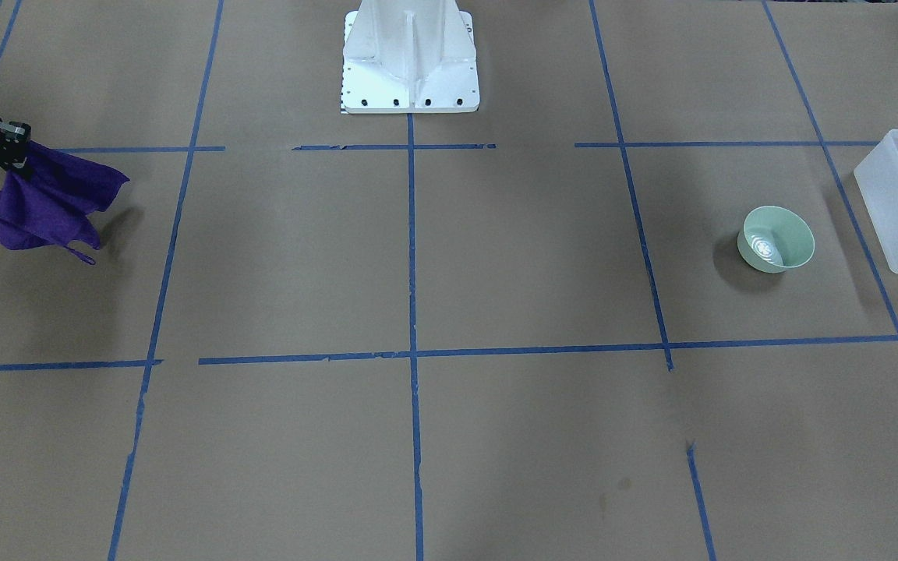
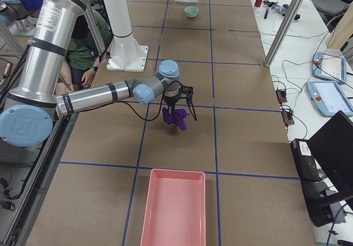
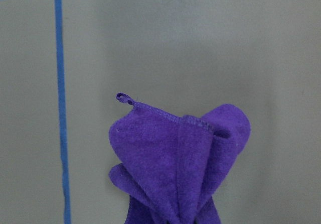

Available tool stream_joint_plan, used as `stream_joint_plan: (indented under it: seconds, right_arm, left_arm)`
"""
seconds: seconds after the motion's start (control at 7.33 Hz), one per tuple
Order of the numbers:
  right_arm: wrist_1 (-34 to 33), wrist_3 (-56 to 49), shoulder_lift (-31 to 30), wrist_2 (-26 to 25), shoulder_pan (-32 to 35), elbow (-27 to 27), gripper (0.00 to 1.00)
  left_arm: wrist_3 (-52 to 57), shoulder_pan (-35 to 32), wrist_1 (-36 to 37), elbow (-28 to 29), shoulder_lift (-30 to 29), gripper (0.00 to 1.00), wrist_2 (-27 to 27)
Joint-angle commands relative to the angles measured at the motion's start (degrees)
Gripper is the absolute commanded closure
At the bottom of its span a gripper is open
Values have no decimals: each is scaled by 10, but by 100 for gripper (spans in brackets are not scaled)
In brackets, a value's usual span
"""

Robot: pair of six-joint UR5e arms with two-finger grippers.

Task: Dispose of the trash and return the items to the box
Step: 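Drop the cup into the clear bin while the right gripper lifts the cloth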

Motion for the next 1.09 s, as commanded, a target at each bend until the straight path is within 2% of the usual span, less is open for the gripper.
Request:
stream_joint_plan:
  seconds: [0.0, 0.14, 0.27, 0.41, 0.55, 0.68, 0.82, 0.95]
  right_arm:
    - [-45, -1, 51, 90, 85, 12, 100]
    - [-76, -3, 82, 115, 115, 15, 100]
    - [-96, -5, 96, 119, 132, 18, 100]
    - [-97, -7, 97, 119, 143, 20, 100]
    - [-98, -21, 97, 118, 151, 18, 100]
    - [-135, -71, 97, 117, 167, 20, 100]
    - [-174, -141, 98, 117, 188, 19, 100]
    - [-208, -196, 100, 115, 209, 19, 100]
  left_arm:
    - [24, -50, -32, 65, 47, 100, -19]
    - [53, -71, -52, 101, 59, 100, -29]
    - [49, -71, -79, 113, 83, 100, -30]
    - [39, -71, -113, 118, 115, 100, -50]
    - [5, -71, -163, 112, 158, 100, -99]
    - [-47, -67, -253, 115, 200, 100, -115]
    - [-86, -65, -297, 115, 218, 100, -115]
    - [-89, -56, -303, 118, 223, 100, -116]
